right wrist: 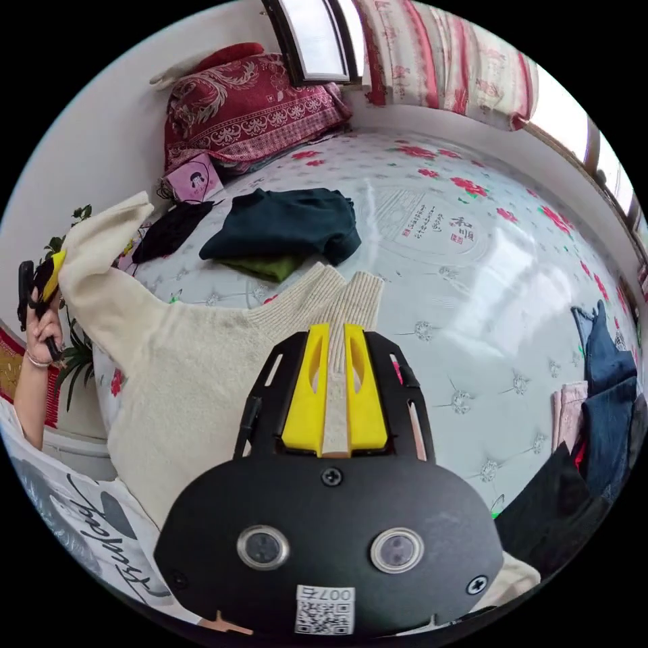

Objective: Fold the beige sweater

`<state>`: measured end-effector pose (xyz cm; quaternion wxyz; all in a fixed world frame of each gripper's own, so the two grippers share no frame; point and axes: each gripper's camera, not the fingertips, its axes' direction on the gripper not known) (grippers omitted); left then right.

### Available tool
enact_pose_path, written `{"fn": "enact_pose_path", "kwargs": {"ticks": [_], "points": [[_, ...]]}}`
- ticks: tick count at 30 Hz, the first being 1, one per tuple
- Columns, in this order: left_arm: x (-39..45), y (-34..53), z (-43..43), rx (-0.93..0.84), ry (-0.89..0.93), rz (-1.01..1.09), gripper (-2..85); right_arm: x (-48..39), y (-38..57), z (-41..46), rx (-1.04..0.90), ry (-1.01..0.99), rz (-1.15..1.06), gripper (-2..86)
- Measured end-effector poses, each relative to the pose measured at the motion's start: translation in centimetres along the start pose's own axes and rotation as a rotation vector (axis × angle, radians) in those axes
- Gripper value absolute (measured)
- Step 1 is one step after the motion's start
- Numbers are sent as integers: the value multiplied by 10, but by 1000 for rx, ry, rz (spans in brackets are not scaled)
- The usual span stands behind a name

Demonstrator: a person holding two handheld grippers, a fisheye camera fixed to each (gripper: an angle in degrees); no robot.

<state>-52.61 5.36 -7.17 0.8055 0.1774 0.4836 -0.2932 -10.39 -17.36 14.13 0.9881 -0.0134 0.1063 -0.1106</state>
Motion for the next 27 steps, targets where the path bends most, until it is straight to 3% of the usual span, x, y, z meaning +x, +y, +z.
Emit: {"fn": "enact_pose_path", "kwargs": {"ticks": [3, 6, 10, 14, 21, 27], "points": [[37, 27, 102, -289, 113, 109, 84, 7, 72, -43, 45, 3, 98, 40], [48, 73, 163, -494, 58, 78, 107, 15, 144, -72, -6, 70, 192, 42], [54, 108, 172, -558, -75, 19, 107, 43, 222, -113, -43, 101, 372, 43], [43, 118, 162, -578, -321, -9, 101, 79, 265, -145, 32, 89, 553, 43], [5, 107, 140, -497, -576, -160, 98, 69, 184, -98, 77, -25, 353, 49], [1, 117, 141, -492, -616, -227, 94, 67, 95, 6, -122, -20, 228, 59]]}}
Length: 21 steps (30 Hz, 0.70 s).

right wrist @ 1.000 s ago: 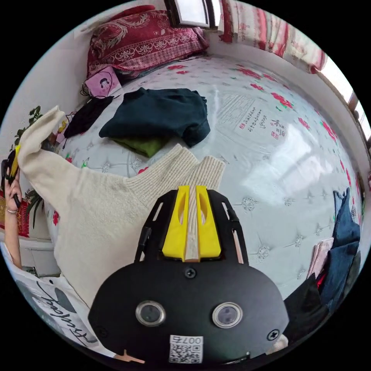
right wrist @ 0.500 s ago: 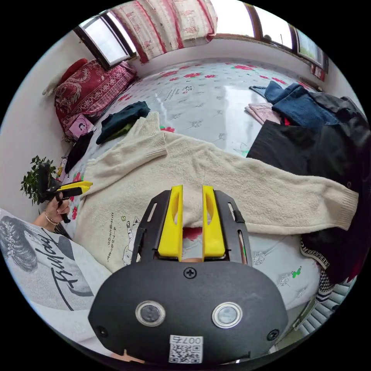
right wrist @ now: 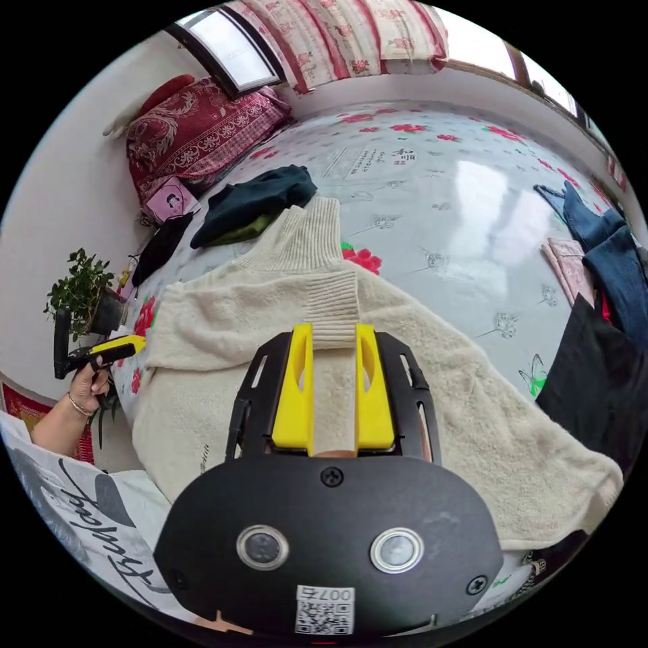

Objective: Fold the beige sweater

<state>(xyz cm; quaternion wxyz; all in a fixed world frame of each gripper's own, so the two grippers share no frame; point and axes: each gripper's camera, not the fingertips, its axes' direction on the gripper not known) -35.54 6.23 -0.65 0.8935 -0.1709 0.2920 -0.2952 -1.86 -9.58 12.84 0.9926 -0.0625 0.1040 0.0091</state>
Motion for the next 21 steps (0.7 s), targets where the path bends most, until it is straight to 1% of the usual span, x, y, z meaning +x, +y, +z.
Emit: {"fn": "enact_pose_path", "kwargs": {"ticks": [1, 2, 4, 7, 10, 13, 15, 18, 20, 21], "points": [[0, 1, 1, -4, -3, -2, 93, 0, -9, 17, -64, 9, -1, 56], [0, 3, 4, -9, -5, -8, 92, -2, -13, 23, -72, 24, -3, 48], [0, 4, 7, -9, -25, -23, 87, -9, -11, 13, -49, 49, -46, 32], [-1, 2, 11, -6, -33, -26, 85, -12, 15, -34, 78, 38, -141, 14], [2, -10, 29, -34, -42, -14, 84, 8, 48, -66, 99, -2, -90, 10], [7, -20, 63, -107, -58, 7, 84, 37, 82, -62, 54, -3, 39, 20], [13, -27, 70, -81, -101, 48, 81, 57, 100, -63, 51, -16, 142, 35], [14, -32, 69, -90, -101, 48, 80, 102, 141, -98, 197, -3, 391, 67], [9, -29, 65, -65, -83, 35, 80, 141, 189, -131, 321, 162, 672, 83], [2, -27, 62, -47, -63, -2, 80, 151, 203, -139, 347, 210, 753, 86]]}}
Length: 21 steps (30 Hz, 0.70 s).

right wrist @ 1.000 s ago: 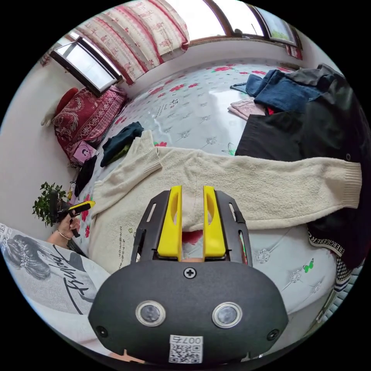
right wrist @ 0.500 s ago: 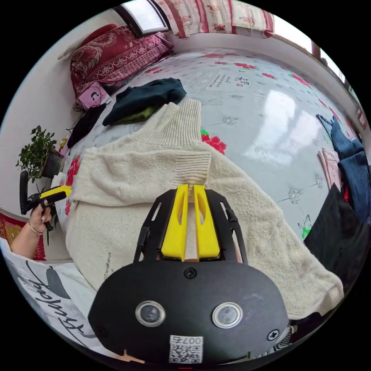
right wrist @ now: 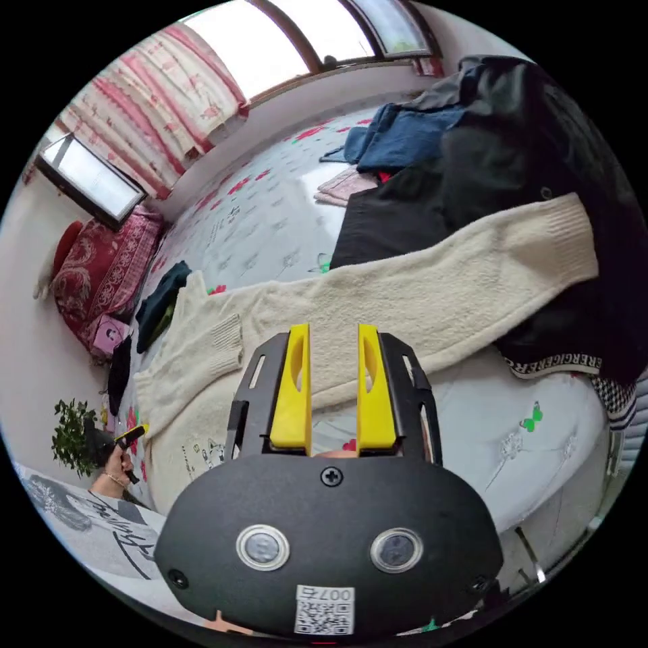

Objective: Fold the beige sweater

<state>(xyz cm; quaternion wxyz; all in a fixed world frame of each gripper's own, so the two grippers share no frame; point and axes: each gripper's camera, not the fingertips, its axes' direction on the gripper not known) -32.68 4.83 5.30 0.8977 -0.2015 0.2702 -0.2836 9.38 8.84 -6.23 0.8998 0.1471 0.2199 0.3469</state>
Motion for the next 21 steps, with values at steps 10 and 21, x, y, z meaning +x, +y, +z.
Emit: {"fn": "enact_pose_path", "kwargs": {"ticks": [10, 21], "points": [[-36, 35, -21, 9, 28, -182, 69, 126, -6, -9, 122, -102, 504, 34], [-53, 88, -34, 18, 41, -261, 65, 104, -25, -10, 119, 17, 453, 74]]}}
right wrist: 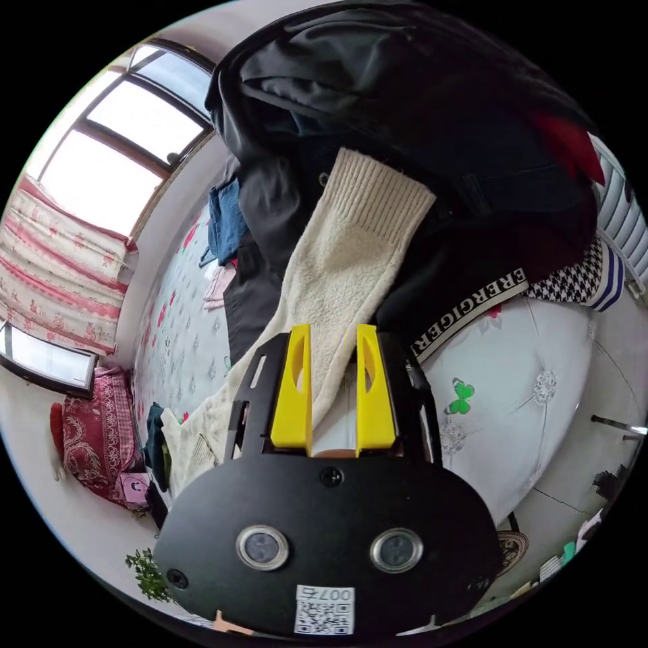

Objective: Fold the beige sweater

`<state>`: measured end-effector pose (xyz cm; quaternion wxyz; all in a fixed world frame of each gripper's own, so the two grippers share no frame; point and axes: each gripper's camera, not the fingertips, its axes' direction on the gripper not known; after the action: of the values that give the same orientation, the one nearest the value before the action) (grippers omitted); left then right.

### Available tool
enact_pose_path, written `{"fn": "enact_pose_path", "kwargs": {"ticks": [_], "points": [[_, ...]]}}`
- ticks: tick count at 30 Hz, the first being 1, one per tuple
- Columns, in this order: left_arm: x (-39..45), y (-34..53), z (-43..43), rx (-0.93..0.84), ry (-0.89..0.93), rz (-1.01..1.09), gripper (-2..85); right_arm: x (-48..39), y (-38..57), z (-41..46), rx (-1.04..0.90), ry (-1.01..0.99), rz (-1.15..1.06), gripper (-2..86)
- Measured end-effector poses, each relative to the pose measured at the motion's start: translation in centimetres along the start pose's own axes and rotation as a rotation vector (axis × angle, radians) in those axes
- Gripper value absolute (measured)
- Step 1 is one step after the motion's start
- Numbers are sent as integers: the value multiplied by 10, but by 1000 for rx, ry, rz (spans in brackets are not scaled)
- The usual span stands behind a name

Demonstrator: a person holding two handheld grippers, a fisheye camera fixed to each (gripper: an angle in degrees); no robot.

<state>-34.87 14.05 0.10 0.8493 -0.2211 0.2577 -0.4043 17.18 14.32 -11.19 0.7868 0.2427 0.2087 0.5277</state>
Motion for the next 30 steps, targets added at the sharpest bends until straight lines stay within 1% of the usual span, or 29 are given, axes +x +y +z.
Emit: {"fn": "enact_pose_path", "kwargs": {"ticks": [2, 6, 8, 10, 12, 14, 16, 18, 20, 22, 24, 25, 26, 28, 30], "points": [[1, 2, 2, -15, -4, 8, 65, 11, -8, -1, 4, 32, 16, 81], [8, 1, 8, -50, -15, 37, 65, 10, -21, 7, 1, -28, -25, 77], [13, -3, 10, -55, -16, 50, 65, 2, -27, 23, -74, -56, -75, 73], [21, -10, 11, -58, -15, 70, 65, 0, -26, 31, -88, -31, -69, 69], [26, -14, 11, -56, -14, 86, 65, 5, -24, 29, -55, -11, -25, 61], [31, -17, 10, -53, -14, 98, 65, 16, -21, 16, 31, -5, 37, 52], [33, -18, 9, -57, -18, 110, 64, 19, -24, 12, 89, 36, 14, 50], [32, -18, 10, -66, -22, 111, 64, 22, -34, 13, 83, 67, -5, 48], [30, -18, 12, -81, -27, 104, 64, 27, -49, 23, 44, -37, -10, 46], [26, -18, 14, -100, -25, 87, 64, 32, -60, 34, -8, -76, 18, 46], [23, -18, 15, -106, -24, 74, 64, 35, -64, 39, -28, -71, 33, 32], [22, -18, 14, -107, -24, 71, 64, 35, -65, 36, -24, -92, 37, 25], [21, -18, 14, -109, -27, 65, 64, 32, -65, 30, 6, -187, 14, 18], [16, -16, 13, -108, -27, 47, 64, 19, -63, 19, 49, -284, -31, 11], [12, -13, 11, -104, -18, 30, 64, -13, -58, 4, 88, -364, -154, 7]]}}
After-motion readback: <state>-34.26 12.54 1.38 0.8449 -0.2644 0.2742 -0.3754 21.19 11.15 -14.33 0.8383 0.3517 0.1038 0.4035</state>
